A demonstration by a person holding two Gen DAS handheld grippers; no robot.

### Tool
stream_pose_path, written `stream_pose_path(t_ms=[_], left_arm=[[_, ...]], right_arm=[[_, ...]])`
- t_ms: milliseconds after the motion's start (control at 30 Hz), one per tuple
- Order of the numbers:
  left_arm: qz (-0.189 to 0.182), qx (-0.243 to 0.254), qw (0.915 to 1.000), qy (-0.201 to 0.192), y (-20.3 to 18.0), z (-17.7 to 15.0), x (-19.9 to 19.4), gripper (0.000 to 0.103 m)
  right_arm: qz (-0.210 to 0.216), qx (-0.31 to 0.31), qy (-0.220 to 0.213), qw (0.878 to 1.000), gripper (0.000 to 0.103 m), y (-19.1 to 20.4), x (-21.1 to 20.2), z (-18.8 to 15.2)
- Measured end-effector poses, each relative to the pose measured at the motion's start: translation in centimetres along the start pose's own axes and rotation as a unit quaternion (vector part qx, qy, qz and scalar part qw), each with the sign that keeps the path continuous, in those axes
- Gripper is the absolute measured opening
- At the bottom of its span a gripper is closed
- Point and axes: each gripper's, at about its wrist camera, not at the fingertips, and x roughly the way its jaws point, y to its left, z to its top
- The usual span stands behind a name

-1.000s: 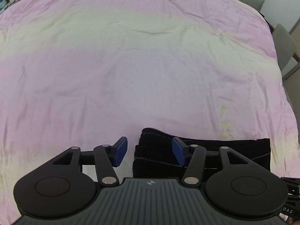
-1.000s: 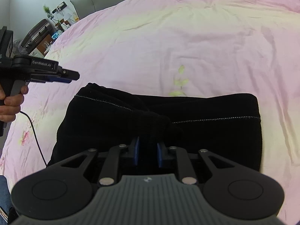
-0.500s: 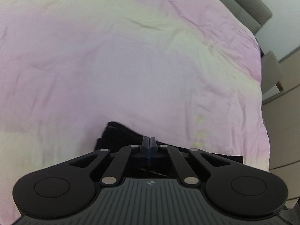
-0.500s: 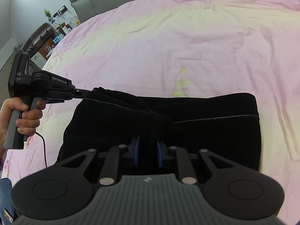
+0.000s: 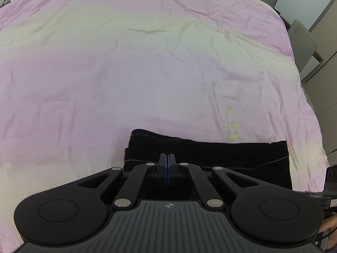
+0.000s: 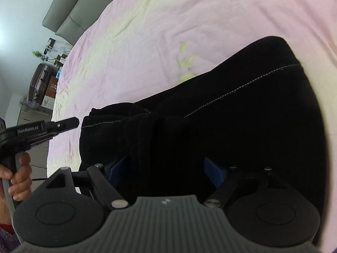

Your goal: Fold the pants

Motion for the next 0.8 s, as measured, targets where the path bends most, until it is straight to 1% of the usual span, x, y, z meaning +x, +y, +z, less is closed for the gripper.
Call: stream_pose_path(t_ms=[67,133,167,200,233,267,300,333,400,467,533,600,700,800], left_arm=[[0.003,-0.002,1.0000,0.006,0.8,-0.6,-0.6,0.000],[0.007,-0.002,1.0000,0.003,1.6,-1.3,-1.5,0.006],[0.009,-0.004,0.9999,0.000,1.9,-1.6,-2.0,0.006],[0.011,-0.007,0.9999,-0.003,2.2,-2.0,-2.4,0.006],[0.012,-0.011,0.9998,-0.006,2.7,-2.5,-2.9,0.008],[0.014,-0.014,0.9998,-0.006,3.1,-2.9,-3.2,0.010],[0.017,-0.018,0.9997,-0.007,3.6,-3.4,-3.7,0.012],[0.020,-0.021,0.9996,-0.006,4.1,-3.9,-4.0,0.012],[0.026,-0.025,0.9993,-0.004,4.8,-4.8,-4.5,0.013],[0.030,-0.031,0.9991,-0.002,5.4,-5.6,-5.2,0.013],[0.027,-0.035,0.9990,-0.005,5.5,-6.1,-5.8,0.013],[0.020,-0.036,0.9991,-0.012,5.4,-6.5,-6.5,0.013],[0.004,-0.030,0.9993,-0.020,4.8,-6.7,-7.1,0.013],[-0.004,-0.020,0.9995,-0.023,3.9,-6.5,-6.8,0.013]], right_arm=[[0.012,0.017,-0.001,1.000,0.076,-0.6,0.6,0.0],[0.024,0.038,0.002,0.999,0.075,-1.2,0.9,0.2],[0.021,0.042,0.003,0.999,0.069,-1.2,0.8,0.2],[0.008,0.036,0.005,0.999,0.063,-0.5,0.5,0.2],[-0.004,0.021,0.004,1.000,0.050,0.4,0.0,0.1],[-0.014,-0.007,-0.005,1.000,0.040,2.0,-0.8,0.0],[-0.022,-0.039,-0.013,0.999,0.028,3.6,-1.7,0.0],[-0.027,-0.067,-0.019,0.997,0.023,5.3,-2.6,-0.2],[-0.023,-0.111,-0.033,0.993,0.021,8.6,-4.2,-0.4],[-0.015,-0.142,-0.046,0.989,0.020,11.7,-5.6,-0.3],[-0.005,-0.166,-0.061,0.984,0.019,14.6,-7.2,0.1],[-0.009,-0.185,-0.077,0.980,0.019,16.9,-8.9,0.7],[-0.028,-0.187,-0.101,0.977,0.019,17.8,-11.7,2.2],[-0.061,-0.167,-0.113,0.978,0.018,15.4,-13.7,3.1]])
